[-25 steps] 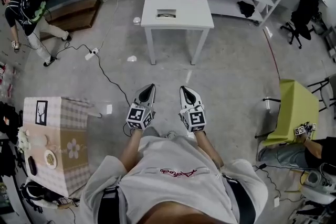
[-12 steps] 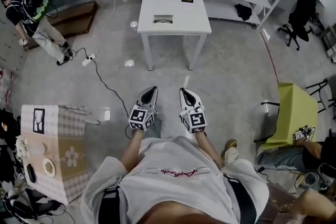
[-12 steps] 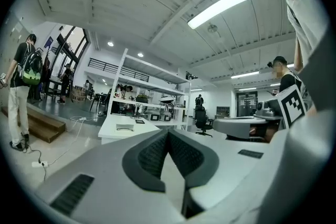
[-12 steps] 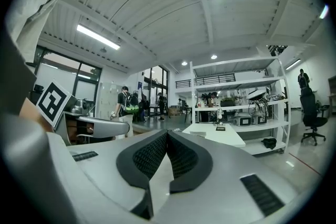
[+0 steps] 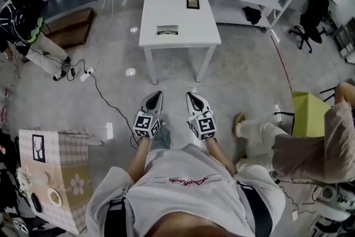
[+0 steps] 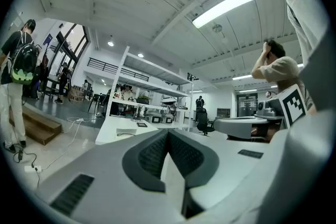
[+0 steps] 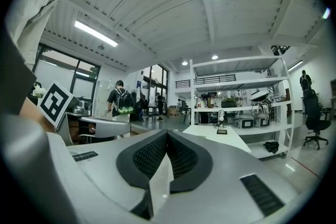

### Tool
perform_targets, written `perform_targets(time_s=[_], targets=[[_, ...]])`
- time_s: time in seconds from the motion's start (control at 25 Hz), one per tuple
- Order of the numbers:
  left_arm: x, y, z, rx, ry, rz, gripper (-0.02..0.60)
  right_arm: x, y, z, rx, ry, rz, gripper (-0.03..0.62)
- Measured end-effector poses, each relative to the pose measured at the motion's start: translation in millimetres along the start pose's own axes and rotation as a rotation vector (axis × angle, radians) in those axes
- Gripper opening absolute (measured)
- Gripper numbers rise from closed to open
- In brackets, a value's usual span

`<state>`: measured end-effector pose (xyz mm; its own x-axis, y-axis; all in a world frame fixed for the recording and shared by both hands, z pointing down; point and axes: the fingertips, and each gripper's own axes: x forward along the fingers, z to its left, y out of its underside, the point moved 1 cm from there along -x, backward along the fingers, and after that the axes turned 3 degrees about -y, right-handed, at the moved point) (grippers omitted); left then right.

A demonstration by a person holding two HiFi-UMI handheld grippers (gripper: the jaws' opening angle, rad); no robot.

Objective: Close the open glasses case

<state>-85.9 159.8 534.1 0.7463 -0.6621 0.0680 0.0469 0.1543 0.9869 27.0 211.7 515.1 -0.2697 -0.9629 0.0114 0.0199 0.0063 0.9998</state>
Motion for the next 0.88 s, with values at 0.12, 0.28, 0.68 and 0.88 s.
perform_targets(time_s=[0.12, 0.28, 0.68, 0.88], targets=[[21, -6, 16, 0.004, 0.015, -0.003, 0.009, 25, 0, -10, -0.005, 0.012, 0.001, 0.02], [45, -15, 42, 0.004, 0.019, -0.003, 0.009, 60, -4, -20, -0.009, 0.014, 0.005, 0.02], [109, -40, 110, -0.013, 0.046, 0.001, 0.009, 150, -17, -46, -0.02, 0.047, 0.024, 0.02], [151, -54, 139, -0.013, 0.08, -0.008, 0.009, 191, -23, -68, -0.033, 0.083, 0.024, 0.02]])
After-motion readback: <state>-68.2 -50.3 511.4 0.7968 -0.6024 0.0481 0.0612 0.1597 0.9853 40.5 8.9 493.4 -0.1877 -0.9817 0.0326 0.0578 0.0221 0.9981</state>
